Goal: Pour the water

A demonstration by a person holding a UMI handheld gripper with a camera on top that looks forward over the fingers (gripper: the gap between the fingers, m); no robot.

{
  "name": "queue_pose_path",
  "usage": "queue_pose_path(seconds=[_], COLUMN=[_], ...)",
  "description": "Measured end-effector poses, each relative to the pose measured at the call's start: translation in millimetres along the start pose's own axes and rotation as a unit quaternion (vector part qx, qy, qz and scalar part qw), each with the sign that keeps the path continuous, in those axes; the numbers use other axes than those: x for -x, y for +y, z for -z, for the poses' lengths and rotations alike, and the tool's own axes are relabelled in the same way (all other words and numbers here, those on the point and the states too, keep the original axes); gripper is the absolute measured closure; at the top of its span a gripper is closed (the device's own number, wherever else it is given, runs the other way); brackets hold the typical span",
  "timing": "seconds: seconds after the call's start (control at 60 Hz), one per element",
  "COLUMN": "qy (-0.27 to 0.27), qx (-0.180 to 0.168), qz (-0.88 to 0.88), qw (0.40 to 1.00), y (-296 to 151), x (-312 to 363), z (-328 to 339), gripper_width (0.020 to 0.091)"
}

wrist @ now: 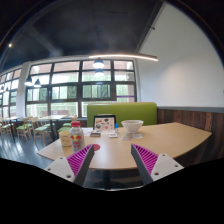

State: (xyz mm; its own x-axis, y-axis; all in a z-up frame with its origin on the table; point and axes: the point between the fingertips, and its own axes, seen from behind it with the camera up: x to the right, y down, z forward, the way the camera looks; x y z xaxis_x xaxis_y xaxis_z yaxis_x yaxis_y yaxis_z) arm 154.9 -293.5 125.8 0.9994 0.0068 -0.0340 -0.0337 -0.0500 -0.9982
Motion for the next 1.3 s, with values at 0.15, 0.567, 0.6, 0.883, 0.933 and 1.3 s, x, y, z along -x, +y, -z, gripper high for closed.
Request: queue_pose_path(seconds=[0.15, 0.567, 0.6, 0.883, 0.933, 1.3], qy=[0.003, -0.069, -0.064, 0.002, 0.024, 0.031], qx=[0.014, 0.002, -0.002, -0.017, -0.02, -0.049], qz=[0.016, 0.051, 0.052, 0.03, 0.026, -0.014], qw=[1.0, 0.996, 0.997, 0.999, 0.999, 0.998], y=[10, 32, 31, 31, 34, 36], x=[3, 118, 123, 152, 148, 158], z=[-1, -78, -91, -191, -202, -206], gripper_width=[0.029, 0.0279, 0.0279, 0.0316, 0.0572, 0.069])
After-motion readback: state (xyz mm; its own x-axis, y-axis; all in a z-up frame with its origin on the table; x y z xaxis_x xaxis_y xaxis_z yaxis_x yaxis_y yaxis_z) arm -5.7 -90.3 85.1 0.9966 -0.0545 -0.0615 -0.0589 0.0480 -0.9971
